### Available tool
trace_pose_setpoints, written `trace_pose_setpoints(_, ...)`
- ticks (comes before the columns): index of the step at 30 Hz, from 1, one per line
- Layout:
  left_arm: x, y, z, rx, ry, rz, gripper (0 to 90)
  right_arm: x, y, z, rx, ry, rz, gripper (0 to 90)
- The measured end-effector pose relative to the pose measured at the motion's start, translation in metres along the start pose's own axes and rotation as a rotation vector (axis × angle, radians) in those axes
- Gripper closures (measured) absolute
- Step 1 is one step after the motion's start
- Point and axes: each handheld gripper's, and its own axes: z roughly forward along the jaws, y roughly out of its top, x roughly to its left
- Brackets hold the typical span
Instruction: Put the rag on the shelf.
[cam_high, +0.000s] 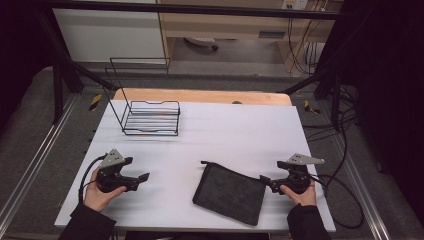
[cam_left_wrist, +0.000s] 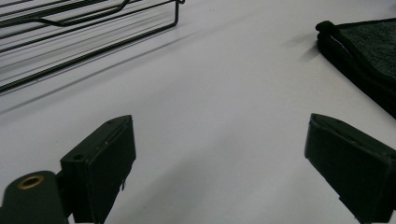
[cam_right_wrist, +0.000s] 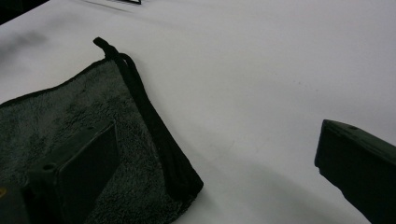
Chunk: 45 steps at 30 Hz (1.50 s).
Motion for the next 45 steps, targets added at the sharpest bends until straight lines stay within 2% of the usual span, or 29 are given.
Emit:
trace_pose_setpoints(11, -0.011, 0.004, 0.006, 0.013, -0.012, 0.012, 8.7, 0.003, 0.001, 0.002, 0.008, -0.003, -0.010, 0.8)
trace_pose_setpoints(18, -0.024, 0.009, 0.015, 0.035, -0.025, 0.009, 11.0, 0.010, 0.002, 0.008, 0.025, 0.006, -0.030, 0.8)
trace_pose_setpoints(21, -0.033, 0.014, 0.020, 0.039, -0.037, 0.011, 13.1, 0.014, 0.004, 0.012, 0.026, 0.013, -0.038, 2.1)
trace_pose_setpoints(23, -0.047, 0.019, 0.025, 0.045, -0.049, 0.022, 14.5, 0.016, 0.004, 0.014, 0.035, 0.016, -0.042, 2.6)
trace_pose_setpoints(24, -0.047, 0.019, 0.025, 0.045, -0.049, 0.022, 15.2, 0.016, 0.004, 0.014, 0.035, 0.016, -0.042, 2.6)
trace_pose_setpoints(25, -0.057, 0.023, 0.029, 0.053, -0.060, 0.038, 15.8, 0.018, 0.005, 0.016, 0.049, 0.016, -0.046, 2.9)
trace_pose_setpoints(26, -0.057, 0.023, 0.029, 0.053, -0.060, 0.038, 16.3, 0.019, 0.006, 0.018, 0.050, 0.017, -0.048, 3.0)
trace_pose_setpoints(28, -0.067, 0.027, 0.033, 0.059, -0.071, 0.051, 17.9, 0.020, 0.008, 0.019, 0.056, 0.020, -0.060, 3.1)
trace_pose_setpoints(33, -0.093, 0.037, 0.048, 0.089, -0.096, 0.069, 21.7, 0.025, 0.017, 0.026, 0.045, 0.025, -0.066, 4.5)
trace_pose_setpoints(35, -0.097, 0.038, 0.051, 0.095, -0.101, 0.067, 24.3, 0.026, 0.019, 0.027, 0.042, 0.027, -0.072, 5.3)
trace_pose_setpoints(37, -0.107, 0.041, 0.061, 0.111, -0.123, 0.055, 27.4, 0.032, 0.029, 0.034, 0.043, 0.032, -0.095, 8.0)
trace_pose_setpoints(38, -0.107, 0.041, 0.061, 0.111, -0.123, 0.055, 29.8, 0.032, 0.029, 0.034, 0.043, 0.032, -0.095, 8.0)
trace_pose_setpoints(40, -0.114, 0.042, 0.065, 0.124, -0.142, 0.048, 34.3, 0.039, 0.037, 0.044, 0.058, 0.052, -0.120, 13.7)
trace_pose_setpoints(41, -0.121, 0.042, 0.068, 0.140, -0.156, 0.053, 35.5, 0.042, 0.039, 0.049, 0.068, 0.057, -0.119, 15.5)
trace_pose_setpoints(45, -0.131, 0.039, 0.072, 0.168, -0.178, 0.054, 40.9, 0.048, 0.043, 0.062, 0.104, 0.086, -0.114, 22.5)
